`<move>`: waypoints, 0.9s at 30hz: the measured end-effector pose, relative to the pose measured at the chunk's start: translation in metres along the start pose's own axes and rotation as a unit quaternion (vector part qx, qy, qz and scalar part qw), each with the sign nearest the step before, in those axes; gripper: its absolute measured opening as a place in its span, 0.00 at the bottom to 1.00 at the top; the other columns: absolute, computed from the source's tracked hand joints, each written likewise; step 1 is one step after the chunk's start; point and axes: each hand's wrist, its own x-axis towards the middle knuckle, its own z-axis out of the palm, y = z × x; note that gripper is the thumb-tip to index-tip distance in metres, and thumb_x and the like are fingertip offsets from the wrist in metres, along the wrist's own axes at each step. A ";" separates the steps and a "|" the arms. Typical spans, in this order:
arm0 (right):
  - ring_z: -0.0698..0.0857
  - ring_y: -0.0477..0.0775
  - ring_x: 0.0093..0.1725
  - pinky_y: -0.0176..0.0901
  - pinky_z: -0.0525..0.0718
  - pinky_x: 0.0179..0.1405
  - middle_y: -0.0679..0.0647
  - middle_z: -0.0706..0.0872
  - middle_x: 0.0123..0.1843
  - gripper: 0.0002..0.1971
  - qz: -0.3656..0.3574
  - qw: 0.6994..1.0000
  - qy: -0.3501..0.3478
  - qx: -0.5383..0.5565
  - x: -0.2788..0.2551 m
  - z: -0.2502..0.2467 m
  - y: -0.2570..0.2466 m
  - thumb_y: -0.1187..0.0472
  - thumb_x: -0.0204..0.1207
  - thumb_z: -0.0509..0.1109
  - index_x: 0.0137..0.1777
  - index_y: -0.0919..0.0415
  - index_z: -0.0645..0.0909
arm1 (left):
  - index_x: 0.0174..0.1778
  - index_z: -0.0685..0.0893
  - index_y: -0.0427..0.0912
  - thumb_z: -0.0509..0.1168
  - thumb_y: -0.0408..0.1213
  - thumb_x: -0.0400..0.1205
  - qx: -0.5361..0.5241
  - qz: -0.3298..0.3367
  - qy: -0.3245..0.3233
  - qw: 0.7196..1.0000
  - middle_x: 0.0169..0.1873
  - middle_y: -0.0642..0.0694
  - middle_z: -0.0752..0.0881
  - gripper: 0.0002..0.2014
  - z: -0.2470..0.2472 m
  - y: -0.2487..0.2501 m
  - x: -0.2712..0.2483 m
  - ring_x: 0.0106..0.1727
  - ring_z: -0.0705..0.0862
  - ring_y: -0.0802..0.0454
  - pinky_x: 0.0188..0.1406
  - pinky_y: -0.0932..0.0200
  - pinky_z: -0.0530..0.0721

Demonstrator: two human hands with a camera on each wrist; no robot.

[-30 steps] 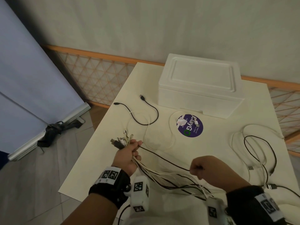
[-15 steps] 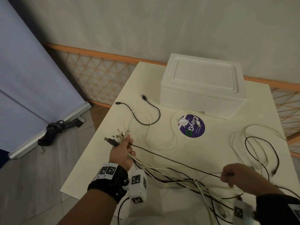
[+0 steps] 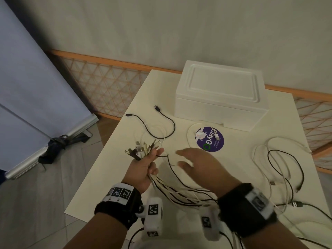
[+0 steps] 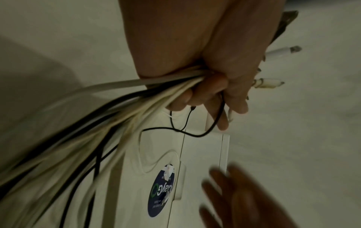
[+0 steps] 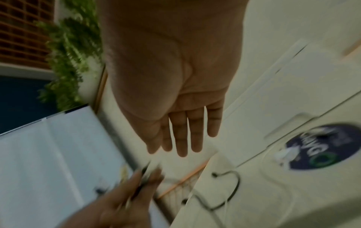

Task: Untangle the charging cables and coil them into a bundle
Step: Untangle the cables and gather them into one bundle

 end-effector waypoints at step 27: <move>0.80 0.44 0.37 0.40 0.80 0.42 0.47 0.85 0.39 0.06 0.043 0.988 -0.020 0.144 0.036 0.050 -0.044 0.53 0.79 0.68 0.49 0.53 0.84 | 0.34 0.78 0.41 0.72 0.33 0.72 -0.049 0.024 0.008 0.998 0.23 0.48 0.73 0.08 -0.024 -0.007 -0.011 0.20 0.69 0.57 0.21 0.61 0.72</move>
